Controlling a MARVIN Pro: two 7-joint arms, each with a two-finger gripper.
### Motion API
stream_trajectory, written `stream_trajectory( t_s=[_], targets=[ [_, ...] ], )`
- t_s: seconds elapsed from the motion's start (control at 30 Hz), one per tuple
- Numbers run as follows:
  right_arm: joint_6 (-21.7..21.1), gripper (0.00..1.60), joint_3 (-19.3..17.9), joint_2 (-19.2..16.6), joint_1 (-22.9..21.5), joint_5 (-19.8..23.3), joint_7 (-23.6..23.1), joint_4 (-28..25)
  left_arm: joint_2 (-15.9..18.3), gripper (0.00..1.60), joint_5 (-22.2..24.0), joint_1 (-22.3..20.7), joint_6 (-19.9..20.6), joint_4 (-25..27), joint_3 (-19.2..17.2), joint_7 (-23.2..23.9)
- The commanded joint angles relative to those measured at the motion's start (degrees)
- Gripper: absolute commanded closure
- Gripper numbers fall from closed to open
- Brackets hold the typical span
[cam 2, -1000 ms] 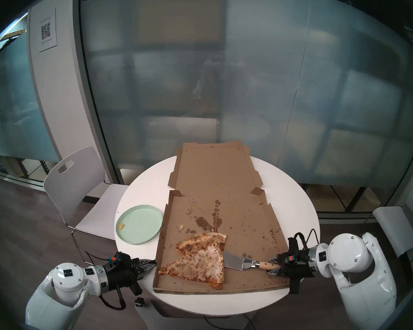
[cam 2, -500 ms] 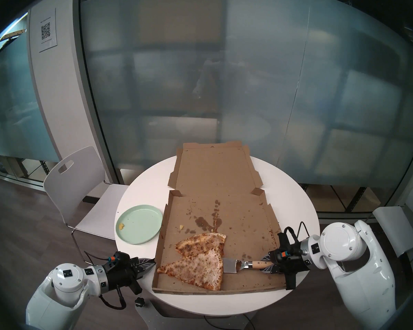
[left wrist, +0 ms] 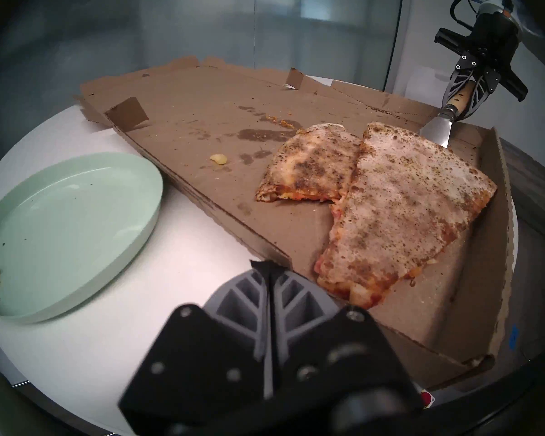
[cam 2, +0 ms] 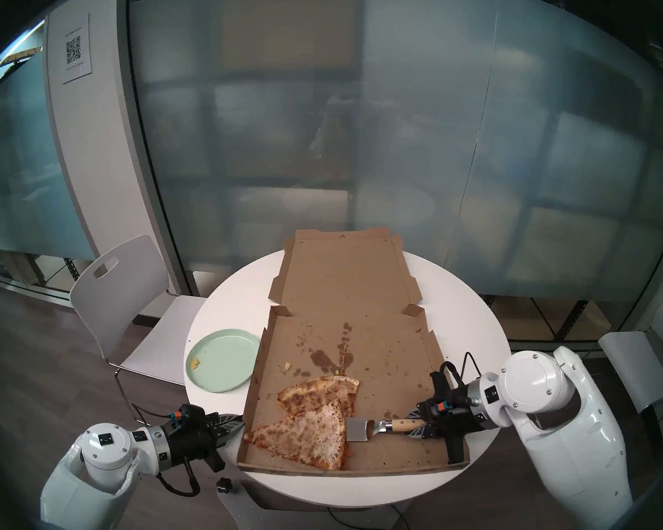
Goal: Put pizza slice onto the plate
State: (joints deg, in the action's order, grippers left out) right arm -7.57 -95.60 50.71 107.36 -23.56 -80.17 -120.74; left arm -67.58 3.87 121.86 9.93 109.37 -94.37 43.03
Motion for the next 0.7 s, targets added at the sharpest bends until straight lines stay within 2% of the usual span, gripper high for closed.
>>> stream_trajectory(
  t_s=[0.0,0.3,0.67],
  targets=[
    [0.76,1.6,0.86,-0.98,-2.66,0.47,-1.28,-0.41,-0.01,1.39,0.27,-0.22,-0.06,0.61,-0.11,0.24],
    [1.44,1.6,4.17,-2.5,-6.05,1.01,-4.83,-0.02,-0.42,1.39,0.15,-0.14,-0.24,0.47,-0.21,0.16],
    [2.79,1.6,5.91,-2.43,-8.27,1.93,-4.83,0.13,-0.66,1.39,0.02,0.37,-0.21,0.87,-0.55,0.2]
  ],
)
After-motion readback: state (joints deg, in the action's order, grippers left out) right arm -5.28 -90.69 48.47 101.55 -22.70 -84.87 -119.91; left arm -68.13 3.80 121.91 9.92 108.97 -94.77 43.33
